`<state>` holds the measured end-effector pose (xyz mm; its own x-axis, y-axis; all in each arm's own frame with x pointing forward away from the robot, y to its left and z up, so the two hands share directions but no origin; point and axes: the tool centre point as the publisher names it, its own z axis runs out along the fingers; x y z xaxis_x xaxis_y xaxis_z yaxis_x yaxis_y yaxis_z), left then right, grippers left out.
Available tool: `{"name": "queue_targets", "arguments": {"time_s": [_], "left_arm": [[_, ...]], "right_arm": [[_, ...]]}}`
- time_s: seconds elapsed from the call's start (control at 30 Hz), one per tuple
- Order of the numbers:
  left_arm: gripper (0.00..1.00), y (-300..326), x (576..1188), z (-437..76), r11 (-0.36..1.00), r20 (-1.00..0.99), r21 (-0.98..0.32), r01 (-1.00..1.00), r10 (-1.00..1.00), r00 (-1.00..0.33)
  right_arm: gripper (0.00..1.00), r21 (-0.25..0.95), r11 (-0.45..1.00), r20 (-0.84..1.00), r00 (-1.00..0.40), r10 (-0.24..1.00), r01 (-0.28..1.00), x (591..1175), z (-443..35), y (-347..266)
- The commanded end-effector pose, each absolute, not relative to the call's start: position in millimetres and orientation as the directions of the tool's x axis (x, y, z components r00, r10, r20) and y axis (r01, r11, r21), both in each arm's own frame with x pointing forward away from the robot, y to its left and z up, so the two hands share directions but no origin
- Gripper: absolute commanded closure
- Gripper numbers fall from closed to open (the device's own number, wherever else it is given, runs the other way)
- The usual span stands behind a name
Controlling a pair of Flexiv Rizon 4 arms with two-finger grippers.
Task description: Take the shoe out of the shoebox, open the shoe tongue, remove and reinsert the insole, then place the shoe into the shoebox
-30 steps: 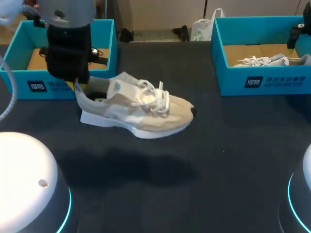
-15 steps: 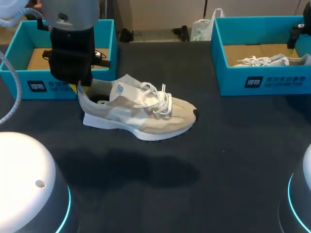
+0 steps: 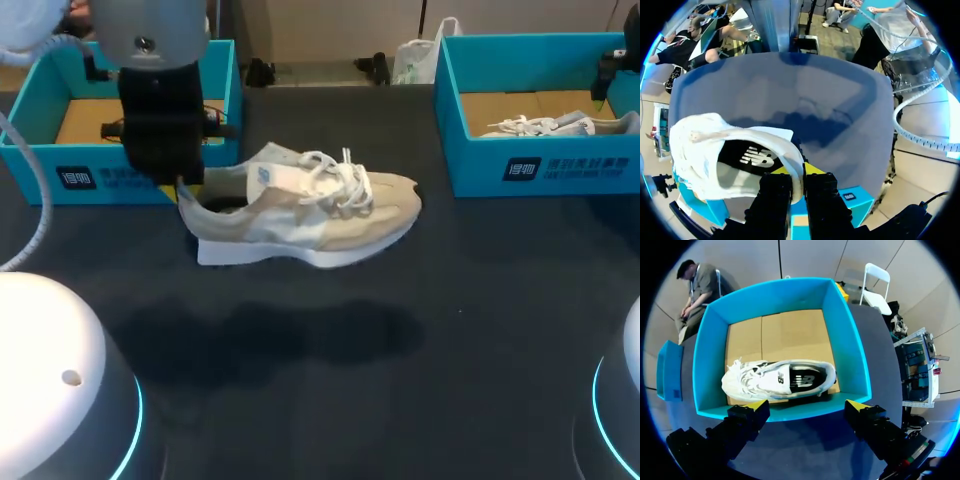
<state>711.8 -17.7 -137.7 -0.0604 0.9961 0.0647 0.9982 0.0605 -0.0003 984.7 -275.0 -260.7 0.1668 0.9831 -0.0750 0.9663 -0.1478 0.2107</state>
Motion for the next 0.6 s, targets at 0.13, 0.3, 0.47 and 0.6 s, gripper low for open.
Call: {"name": "queue_targets", "arguments": {"time_s": [0.13, 0.3, 0.47, 0.6], "left_arm": [[1.0, -37, 711, -159, 0.07, 0.095, 0.026, 0.997, 0.993, -0.072], [1.0, -46, 715, -178, 0.069, 0.119, 0.011, 0.998, 0.99, -0.07], [1.0, -54, 718, -197, 0.067, 0.137, -0.013, 0.998, 0.988, -0.065], [1.0, -57, 723, -212, 0.079, 0.143, -0.013, 0.997, 0.987, -0.077]], "right_arm": [[0.0, 0.211, -0.148, -0.075, 0.167, 0.983, 0.966, 985, -261, -275], [0.0, 0.211, -0.148, -0.075, 0.167, 0.983, 0.966, 985, -261, -275], [0.0, 0.211, -0.148, -0.075, 0.167, 0.983, 0.966, 985, -261, -275], [0.0, 0.211, -0.148, -0.075, 0.167, 0.983, 0.966, 985, -261, -275]]}}
